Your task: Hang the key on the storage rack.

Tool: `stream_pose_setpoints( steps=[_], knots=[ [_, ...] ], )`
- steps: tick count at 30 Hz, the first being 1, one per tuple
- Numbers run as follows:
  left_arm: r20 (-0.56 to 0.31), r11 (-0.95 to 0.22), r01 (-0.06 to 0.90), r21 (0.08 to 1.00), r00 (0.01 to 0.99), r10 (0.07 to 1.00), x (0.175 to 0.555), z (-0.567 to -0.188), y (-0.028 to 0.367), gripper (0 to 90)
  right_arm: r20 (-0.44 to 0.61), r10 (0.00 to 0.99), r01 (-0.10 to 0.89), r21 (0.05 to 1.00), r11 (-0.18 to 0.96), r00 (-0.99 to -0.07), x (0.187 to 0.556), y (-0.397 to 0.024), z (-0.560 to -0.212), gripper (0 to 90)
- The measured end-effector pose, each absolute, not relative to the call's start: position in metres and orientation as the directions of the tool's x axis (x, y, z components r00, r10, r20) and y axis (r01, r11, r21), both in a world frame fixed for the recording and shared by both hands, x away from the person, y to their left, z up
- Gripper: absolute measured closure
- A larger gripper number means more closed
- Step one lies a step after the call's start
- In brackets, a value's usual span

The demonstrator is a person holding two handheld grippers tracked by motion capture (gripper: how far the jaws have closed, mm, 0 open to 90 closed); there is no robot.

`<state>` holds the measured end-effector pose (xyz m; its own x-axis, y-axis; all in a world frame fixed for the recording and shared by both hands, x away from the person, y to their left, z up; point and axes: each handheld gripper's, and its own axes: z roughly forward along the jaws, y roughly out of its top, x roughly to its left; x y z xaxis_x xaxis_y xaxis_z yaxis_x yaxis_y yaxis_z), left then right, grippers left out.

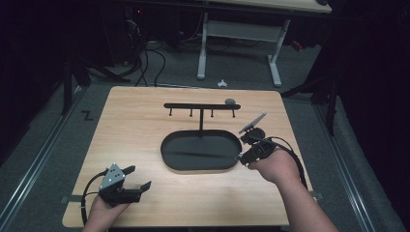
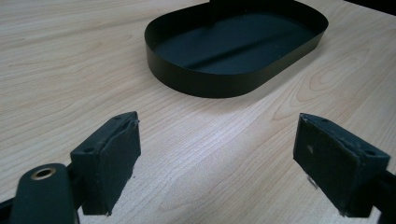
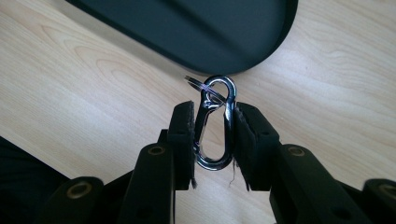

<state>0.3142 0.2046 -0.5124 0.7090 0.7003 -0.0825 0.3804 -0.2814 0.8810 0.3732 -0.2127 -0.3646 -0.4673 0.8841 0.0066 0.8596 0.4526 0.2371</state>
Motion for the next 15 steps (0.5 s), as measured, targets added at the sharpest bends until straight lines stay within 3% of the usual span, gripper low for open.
stream_pose_setpoints(
  steps=[15],
  knots=[
    [-0.090,-0.278,0.384,0.880,0.710,0.698,0.315,-0.513,0.205,15.3,-0.004,0.891,0.856,0.274,0.439,-0.455,0.390,-0.211,-0.347,69.4]
  ],
)
